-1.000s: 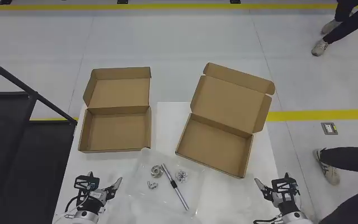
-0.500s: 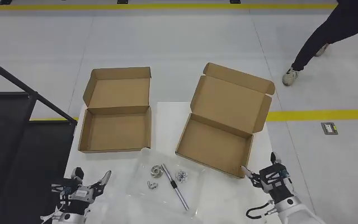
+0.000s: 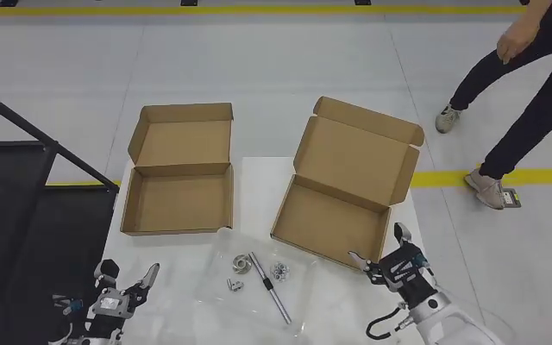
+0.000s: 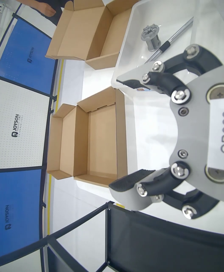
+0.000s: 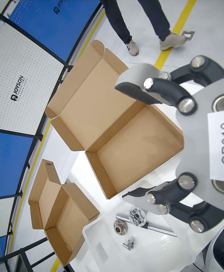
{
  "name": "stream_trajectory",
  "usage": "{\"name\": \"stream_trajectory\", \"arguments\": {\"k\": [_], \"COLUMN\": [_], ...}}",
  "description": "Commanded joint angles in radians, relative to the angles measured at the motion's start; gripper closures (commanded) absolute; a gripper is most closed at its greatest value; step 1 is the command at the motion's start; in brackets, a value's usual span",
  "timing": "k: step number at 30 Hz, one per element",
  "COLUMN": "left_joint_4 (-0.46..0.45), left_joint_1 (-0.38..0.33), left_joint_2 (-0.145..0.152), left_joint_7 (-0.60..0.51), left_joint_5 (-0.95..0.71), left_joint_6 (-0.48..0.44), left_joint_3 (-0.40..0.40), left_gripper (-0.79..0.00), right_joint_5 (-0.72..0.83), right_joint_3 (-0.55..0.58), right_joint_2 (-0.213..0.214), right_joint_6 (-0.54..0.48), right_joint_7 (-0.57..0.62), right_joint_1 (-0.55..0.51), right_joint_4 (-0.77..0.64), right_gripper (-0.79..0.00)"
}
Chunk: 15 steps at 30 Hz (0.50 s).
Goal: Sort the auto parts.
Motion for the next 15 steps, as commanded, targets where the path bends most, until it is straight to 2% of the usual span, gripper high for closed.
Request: {"name": "stream_trajectory", "arguments": {"k": [1, 3, 5, 9, 15], "left_joint_4": [0.000, -0.002, -0.006, -0.016, -0.020], "left_joint_1": [0.000, -0.006, -0.013, -0.038, -0.062], "left_joint_2": [0.000, -0.001, -0.002, -0.004, -0.007], "left_joint_7": [0.000, -0.008, -0.017, -0.024, -0.015], "left_joint_5": [0.000, -0.013, -0.020, 0.014, 0.024], "left_joint_6": [0.000, -0.002, -0.002, 0.007, 0.020], "left_joint_3": [0.000, 0.004, 0.003, 0.009, 0.017], "left_gripper": [-0.785, -0.785, -0.785, -0.785, -0.785], "right_joint_5": [-0.020, -0.071, -0.097, -0.088, -0.007], "right_joint_3": [-0.003, -0.053, -0.099, -0.265, -0.513], "right_joint_2": [0.000, 0.002, 0.003, -0.010, -0.056], "right_joint_6": [0.002, -0.071, -0.156, -0.318, -0.434], "right_joint_7": [-0.005, -0.027, 0.008, 0.166, 0.407], "right_joint_1": [-0.011, 0.000, 0.053, 0.275, 0.567], "right_joint_4": [-0.002, -0.023, -0.013, 0.064, 0.262], "right_gripper": [-0.785, -0.785, -0.785, -0.785, -0.785]}}
